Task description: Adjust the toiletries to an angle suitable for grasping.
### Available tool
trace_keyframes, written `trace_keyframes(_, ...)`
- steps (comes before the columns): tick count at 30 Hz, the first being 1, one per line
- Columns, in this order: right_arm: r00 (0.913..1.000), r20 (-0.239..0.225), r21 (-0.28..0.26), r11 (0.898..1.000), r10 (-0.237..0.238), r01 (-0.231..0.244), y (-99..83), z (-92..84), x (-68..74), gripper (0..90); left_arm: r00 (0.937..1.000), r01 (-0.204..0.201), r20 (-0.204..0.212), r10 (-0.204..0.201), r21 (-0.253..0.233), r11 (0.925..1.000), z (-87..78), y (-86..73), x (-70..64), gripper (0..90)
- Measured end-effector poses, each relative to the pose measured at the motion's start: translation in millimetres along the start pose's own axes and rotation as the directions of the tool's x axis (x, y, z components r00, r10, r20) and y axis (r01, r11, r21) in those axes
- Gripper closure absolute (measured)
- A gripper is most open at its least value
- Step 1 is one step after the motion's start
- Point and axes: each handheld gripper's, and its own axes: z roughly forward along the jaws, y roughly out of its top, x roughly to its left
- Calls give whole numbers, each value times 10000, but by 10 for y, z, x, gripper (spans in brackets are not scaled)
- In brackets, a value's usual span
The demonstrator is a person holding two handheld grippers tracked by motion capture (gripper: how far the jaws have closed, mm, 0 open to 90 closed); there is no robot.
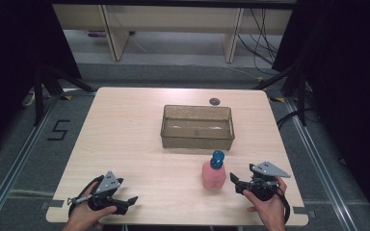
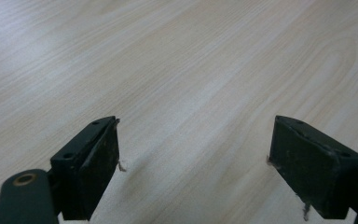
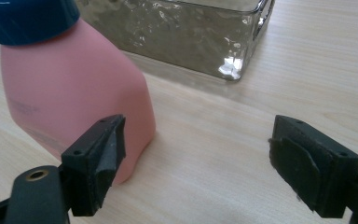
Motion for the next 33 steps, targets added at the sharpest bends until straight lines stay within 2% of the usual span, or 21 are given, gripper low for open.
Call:
trace_keyframes(8,9998,-210,-133,9999,1,-4,-5,-9,40,202,10000,5,-12,-5,-10,10000,-1,-1,-2,153)
trace_keyframes(10,9998,-159,-151,9999,-72,70,-2,-18,48,209,9999,-140,-89,140,-13,9999,0,3,11,153)
trace_keyframes(11,9998,-122,-160,9997,-160,158,1,-26,52,209,10000,-36,-13,36,18,10000,-3,0,2,153)
trace_keyframes(12,9997,-147,-7,9998,210,-211,-1,-39,90,209,10000,14,-8,-14,-13,10000,0,-1,-3,153)
trace_keyframes(14,9995,-146,-247,9993,-278,274,8,-39,72,209,10000,-1,-9,1,-7,10000,-1,0,-2,153)
trace_keyframes(18,9992,-155,-490,9981,-379,371,14,-56,106,209,10000,12,-12,-12,-10,10000,-1,-1,-2,153)
trace_keyframes(19,9993,-251,-373,9989,-284,274,19,-80,120,209,10000,10,-12,-10,-4,10000,-1,-1,-1,153)
trace_keyframes(23,9992,-291,-461,9986,-289,276,21,-112,157,213,10000,11,-7,-11,-3,10000,-1,-1,-1,153)
trace_keyframes(24,9990,-432,-405,9991,106,-123,17,-127,194,214,9999,-91,-77,91,-11,10000,-1,1,8,153)
trace_keyframes(26,9983,-302,-623,9969,-500,480,24,-145,171,214,10000,-38,-62,38,-15,10000,-2,0,6,153)
trace_keyframes(29,9985,-465,-589,9979,-280,252,26,-161,204,214,10000,-52,-70,52,-21,10000,-1,1,7,153)
trace_keyframes(33,9980,-529,-643,9974,-353,319,28,-187,235,218,10000,-49,-68,49,-21,10000,-1,0,8,153)
